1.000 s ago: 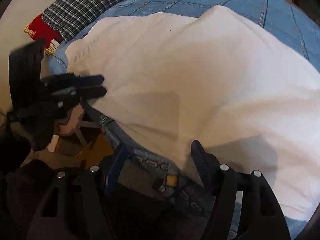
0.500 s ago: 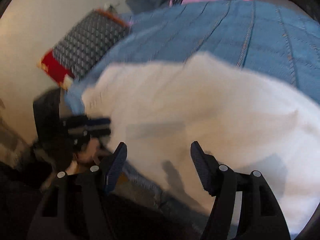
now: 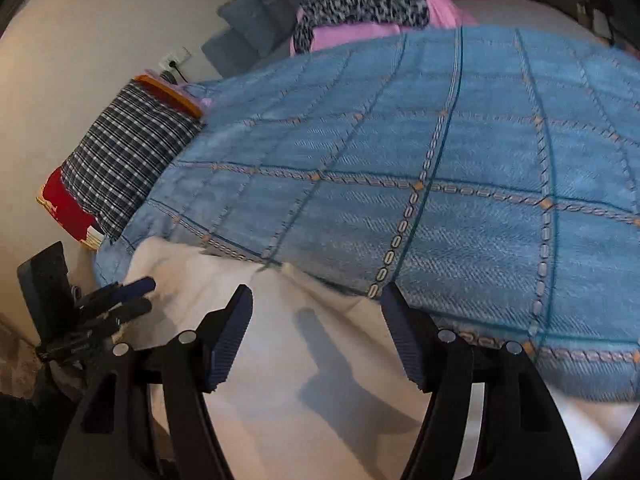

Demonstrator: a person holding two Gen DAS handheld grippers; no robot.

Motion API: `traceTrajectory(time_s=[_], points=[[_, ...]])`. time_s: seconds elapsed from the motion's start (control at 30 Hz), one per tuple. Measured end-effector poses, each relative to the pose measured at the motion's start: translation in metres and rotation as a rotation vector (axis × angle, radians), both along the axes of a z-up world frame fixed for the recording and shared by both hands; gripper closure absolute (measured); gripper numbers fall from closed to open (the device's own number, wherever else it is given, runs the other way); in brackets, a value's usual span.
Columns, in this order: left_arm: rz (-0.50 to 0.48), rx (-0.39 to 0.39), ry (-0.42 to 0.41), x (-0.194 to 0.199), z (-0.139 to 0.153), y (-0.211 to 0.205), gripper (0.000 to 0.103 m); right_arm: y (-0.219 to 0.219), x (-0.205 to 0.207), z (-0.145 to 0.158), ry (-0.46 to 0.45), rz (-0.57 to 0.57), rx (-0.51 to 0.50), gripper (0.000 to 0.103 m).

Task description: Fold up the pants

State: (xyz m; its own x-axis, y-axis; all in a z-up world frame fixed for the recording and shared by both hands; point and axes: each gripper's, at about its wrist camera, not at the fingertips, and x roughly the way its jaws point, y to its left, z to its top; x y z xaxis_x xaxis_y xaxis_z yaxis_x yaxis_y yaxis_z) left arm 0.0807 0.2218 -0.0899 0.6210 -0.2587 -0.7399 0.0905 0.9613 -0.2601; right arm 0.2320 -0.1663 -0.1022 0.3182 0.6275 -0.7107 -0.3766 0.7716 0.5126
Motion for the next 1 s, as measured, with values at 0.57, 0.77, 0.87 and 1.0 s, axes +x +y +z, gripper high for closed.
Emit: traceTrajectory(time_s=[0.57, 0.77, 0.87, 1.0], points=[[0.045, 0.051, 0.046, -0.016, -0.022, 0.03, 0.055, 0.014, -0.069, -0.006, 0.047, 0.327, 0.073, 0.032], [0.039, 0.079, 0.044, -0.013, -0.025, 0.026, 0.055, 0.025, -0.077, -0.006, 0.066, 0.389, 0.106, 0.032], [0.039, 0.079, 0.039, -0.014, -0.025, 0.025, 0.055, 0.03, -0.066, -0.009, 0.083, 0.37, 0.113, 0.032], [0.032, 0.09, 0.03, -0.014, -0.027, 0.023, 0.055, 0.032, -0.049, 0.007, 0.058, 0.336, 0.203, 0.032]])
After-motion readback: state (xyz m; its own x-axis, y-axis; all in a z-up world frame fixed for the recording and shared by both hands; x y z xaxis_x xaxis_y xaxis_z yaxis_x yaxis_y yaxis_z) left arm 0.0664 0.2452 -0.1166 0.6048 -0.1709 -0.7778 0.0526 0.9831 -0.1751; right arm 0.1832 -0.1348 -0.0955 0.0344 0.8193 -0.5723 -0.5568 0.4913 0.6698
